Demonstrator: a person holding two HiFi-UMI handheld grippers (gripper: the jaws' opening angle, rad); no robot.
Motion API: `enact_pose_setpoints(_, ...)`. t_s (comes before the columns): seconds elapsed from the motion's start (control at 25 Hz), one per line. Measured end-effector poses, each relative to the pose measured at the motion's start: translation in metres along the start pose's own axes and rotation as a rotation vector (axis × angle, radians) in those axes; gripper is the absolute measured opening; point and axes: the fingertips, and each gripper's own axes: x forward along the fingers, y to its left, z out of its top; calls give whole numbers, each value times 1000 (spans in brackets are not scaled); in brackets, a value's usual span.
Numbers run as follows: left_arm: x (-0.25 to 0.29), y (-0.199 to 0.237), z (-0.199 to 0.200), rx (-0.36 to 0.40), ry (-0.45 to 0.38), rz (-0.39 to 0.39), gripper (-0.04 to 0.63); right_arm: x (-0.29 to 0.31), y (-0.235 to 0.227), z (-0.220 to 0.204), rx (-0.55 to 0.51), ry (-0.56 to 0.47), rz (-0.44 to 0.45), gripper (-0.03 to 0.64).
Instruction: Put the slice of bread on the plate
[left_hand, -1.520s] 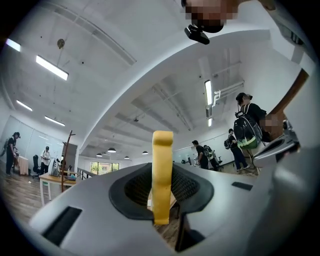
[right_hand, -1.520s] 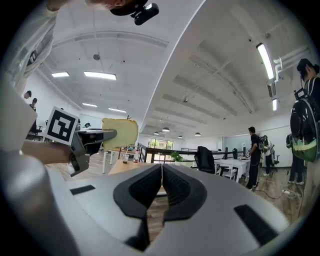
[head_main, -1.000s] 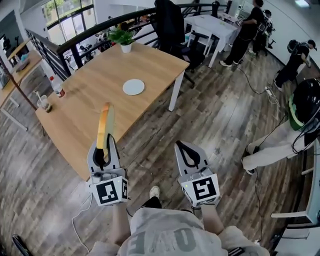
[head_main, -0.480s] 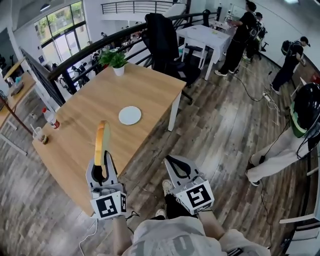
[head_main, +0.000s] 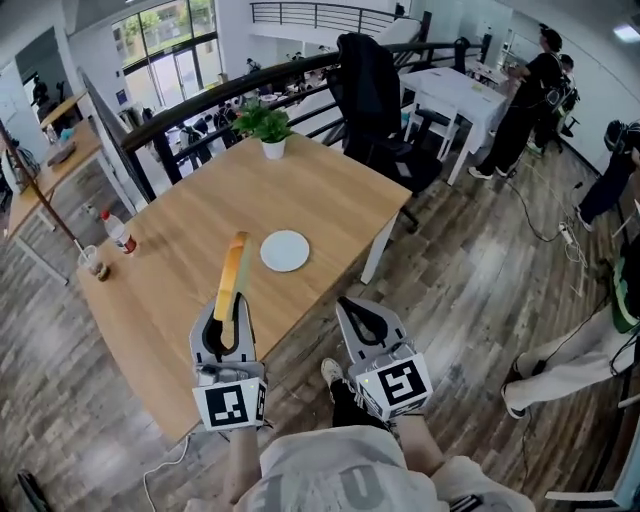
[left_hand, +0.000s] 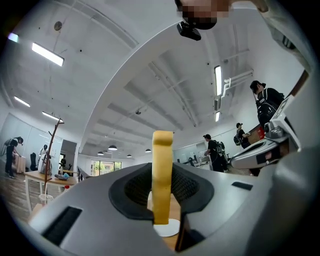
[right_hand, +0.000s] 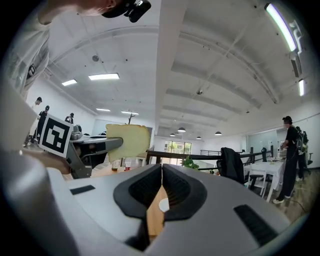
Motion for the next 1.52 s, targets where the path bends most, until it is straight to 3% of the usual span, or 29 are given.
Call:
enact_pose_setpoints(0.36, 115, 20, -17, 13, 7, 123, 92, 108, -84, 13, 31, -51, 115, 20)
enact_pose_setpoints(0.72, 201, 23, -34, 53, 13, 213, 92, 184, -169, -9, 113, -62, 178, 20)
enact_pose_setpoints(0.96, 214, 16, -46, 99, 79, 245, 92, 211, -186, -33, 185, -57, 238, 20)
enact_pose_setpoints(1.28, 226, 18, -28, 124, 43, 285, 92, 223, -189, -22, 307, -115, 285, 20)
enact_pose_setpoints(1.4, 231, 14, -17, 151, 19, 282, 92, 227, -187, -13, 310, -141, 305, 20)
enact_pose_setpoints(1.52, 233, 9, -19, 182, 50, 284, 92, 228, -186, -8, 285, -154, 306, 20)
